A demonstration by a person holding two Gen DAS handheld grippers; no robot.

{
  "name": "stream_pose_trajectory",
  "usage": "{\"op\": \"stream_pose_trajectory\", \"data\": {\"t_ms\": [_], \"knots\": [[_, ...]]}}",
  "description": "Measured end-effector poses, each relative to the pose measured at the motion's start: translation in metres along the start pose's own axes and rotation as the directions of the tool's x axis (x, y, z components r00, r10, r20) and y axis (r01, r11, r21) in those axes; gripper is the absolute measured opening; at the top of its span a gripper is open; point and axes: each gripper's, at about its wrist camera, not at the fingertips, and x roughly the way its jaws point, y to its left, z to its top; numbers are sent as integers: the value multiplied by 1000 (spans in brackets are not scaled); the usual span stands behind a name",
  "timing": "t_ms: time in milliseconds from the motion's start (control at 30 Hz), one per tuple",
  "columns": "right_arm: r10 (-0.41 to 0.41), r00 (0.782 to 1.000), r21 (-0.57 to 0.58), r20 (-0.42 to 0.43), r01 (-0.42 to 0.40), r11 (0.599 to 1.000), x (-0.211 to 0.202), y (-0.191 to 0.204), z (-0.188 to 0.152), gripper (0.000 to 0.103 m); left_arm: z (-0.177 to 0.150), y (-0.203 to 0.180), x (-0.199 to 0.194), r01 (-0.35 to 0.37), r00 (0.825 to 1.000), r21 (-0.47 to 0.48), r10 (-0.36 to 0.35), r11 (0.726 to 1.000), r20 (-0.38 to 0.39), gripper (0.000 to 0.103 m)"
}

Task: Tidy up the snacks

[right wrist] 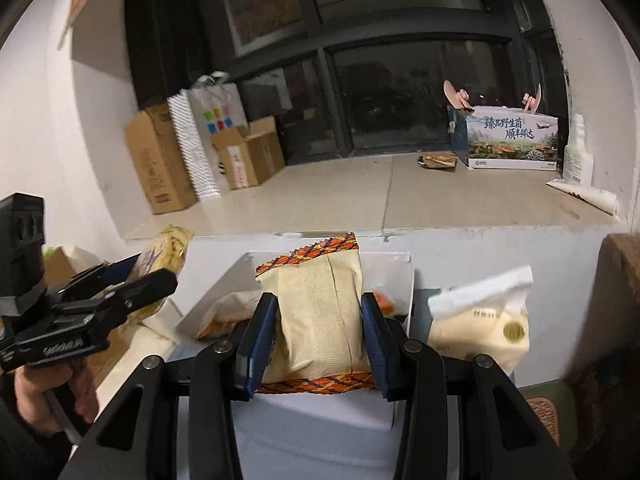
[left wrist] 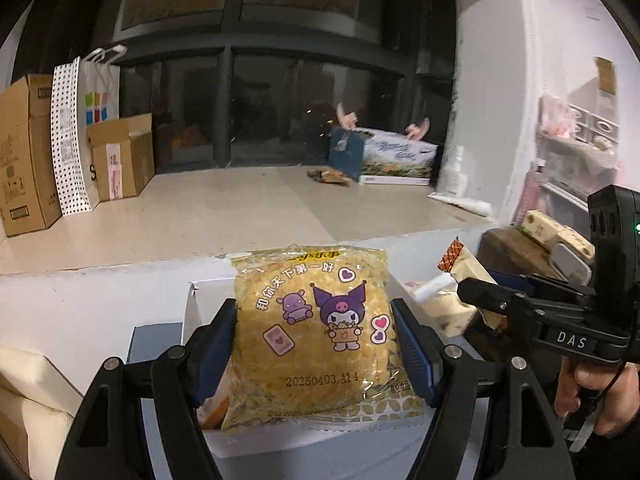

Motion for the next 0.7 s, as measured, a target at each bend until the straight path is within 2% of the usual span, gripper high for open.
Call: {"op": "stream_pose_trajectory", "data": {"t_ms": [67, 100, 133, 167, 200, 267, 333, 433, 533, 600, 700], "knots": [[21, 999, 24, -41, -20, 999, 20, -6, 9, 47, 2, -1, 20, 18, 998, 4, -18, 1000, -53, 80], [36, 997, 30, -69, -34, 999, 28, -9, 12, 54, 4, 3, 36, 7, 994, -3, -7, 1000, -113, 92], [21, 995, 34, -101, -17, 999, 38, -12, 15, 65, 4, 4, 43, -14, 990, -12, 12, 1000, -138, 100], [-18, 992, 39, -125, 23, 999, 45, -14, 17, 94, 1, 9, 49, -25, 988, -26, 21, 999, -154, 102], [-47, 992, 36, -119, 51, 998, 48, -16, 17, 103, -2, 11, 50, -17, 988, -41, 11, 999, -152, 102], [-50, 993, 43, -106, 54, 998, 45, -20, 16, 103, -9, 16, 47, -1, 990, -58, -7, 998, -144, 103], [-13, 995, 73, -95, 20, 997, 39, -23, 11, 103, -16, 16, 41, 9, 991, -56, -16, 998, -131, 103], [-16, 998, 84, -56, 20, 996, 25, -23, 7, 103, -20, 13, 28, -2, 996, -55, -3, 998, -94, 103], [-29, 1000, 53, -10, 29, 998, 4, -13, 8, 103, -20, 3, -3, -6, 1000, -31, 6, 1000, -11, 103], [-40, 999, 6, 28, 40, 999, -12, 2, 9, 103, -23, -9, -30, -65, 996, -12, 65, 998, 64, 103], [-102, 991, -110, 87, 111, 988, -41, 30, 1, 103, -33, -26, -64, -162, 979, 9, 160, 987, 124, 103]]}}
